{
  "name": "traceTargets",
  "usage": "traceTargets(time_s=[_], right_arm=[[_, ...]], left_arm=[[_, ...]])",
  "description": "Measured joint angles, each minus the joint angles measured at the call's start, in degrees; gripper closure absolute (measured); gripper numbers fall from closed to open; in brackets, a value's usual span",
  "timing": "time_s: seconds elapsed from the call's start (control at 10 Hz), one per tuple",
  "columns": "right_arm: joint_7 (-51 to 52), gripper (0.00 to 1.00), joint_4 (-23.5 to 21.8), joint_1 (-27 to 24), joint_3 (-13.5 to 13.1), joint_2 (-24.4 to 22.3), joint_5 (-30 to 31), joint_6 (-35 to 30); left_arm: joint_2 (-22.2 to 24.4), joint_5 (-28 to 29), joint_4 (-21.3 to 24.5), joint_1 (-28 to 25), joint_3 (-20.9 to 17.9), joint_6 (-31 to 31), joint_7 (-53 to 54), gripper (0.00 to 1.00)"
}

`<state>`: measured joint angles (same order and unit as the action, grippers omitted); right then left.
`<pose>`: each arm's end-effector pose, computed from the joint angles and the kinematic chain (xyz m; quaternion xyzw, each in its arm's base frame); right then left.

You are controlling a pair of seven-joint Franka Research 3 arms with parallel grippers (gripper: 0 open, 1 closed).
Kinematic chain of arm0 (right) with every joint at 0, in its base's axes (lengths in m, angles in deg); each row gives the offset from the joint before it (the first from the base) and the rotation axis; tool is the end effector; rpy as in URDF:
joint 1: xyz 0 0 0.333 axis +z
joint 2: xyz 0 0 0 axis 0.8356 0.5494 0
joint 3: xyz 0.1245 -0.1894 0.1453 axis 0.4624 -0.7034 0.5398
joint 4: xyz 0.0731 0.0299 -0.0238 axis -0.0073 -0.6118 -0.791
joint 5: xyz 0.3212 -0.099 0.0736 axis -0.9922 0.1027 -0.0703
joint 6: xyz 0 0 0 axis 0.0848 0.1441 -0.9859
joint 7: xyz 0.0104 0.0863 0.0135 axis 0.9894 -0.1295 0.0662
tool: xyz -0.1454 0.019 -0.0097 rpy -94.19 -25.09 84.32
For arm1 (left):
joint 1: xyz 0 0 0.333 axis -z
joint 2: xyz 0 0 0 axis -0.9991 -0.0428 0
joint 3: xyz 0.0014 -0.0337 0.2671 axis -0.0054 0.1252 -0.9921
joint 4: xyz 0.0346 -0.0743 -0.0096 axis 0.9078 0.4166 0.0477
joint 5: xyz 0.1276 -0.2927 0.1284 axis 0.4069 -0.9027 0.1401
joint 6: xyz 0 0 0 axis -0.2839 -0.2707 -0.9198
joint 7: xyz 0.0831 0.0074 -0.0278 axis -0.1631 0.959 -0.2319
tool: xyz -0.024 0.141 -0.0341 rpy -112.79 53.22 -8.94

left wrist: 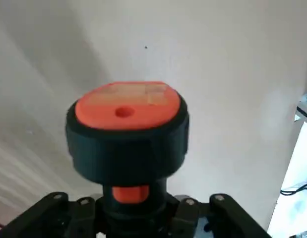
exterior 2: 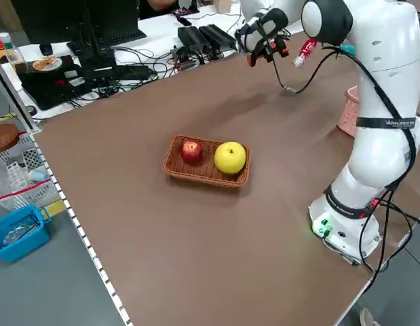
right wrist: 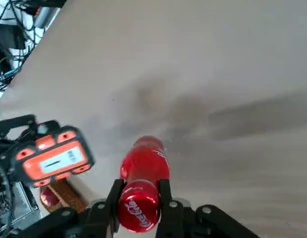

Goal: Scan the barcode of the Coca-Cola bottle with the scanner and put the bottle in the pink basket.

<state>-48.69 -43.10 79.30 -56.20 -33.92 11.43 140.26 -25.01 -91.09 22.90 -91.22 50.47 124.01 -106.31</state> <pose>0.5196 0.3821 0.3444 -0.9320 0.1827 0.0159 0.3127 0.5864 -0.2513 0.2739 0.7880 0.5407 -0.1425 0.2577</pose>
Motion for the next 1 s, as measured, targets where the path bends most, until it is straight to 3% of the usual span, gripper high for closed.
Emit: traceTargets(time_s=[0.4, 1.0], right_arm=[[-0.01, 0.67, 2.20, 1.12, 0.64, 2.95, -0.07, 0.34], [1.04, 0.67, 4.37, 0.68, 0.64, 3.21, -0.14, 0.68]], left_arm=[[-0.32, -1.25, -0.27, 0.21, 0.03, 0.68, 1.68, 0.91], [-0.32, -1.26, -0.27, 0.50, 0.05, 0.68, 1.73, 0.91]])
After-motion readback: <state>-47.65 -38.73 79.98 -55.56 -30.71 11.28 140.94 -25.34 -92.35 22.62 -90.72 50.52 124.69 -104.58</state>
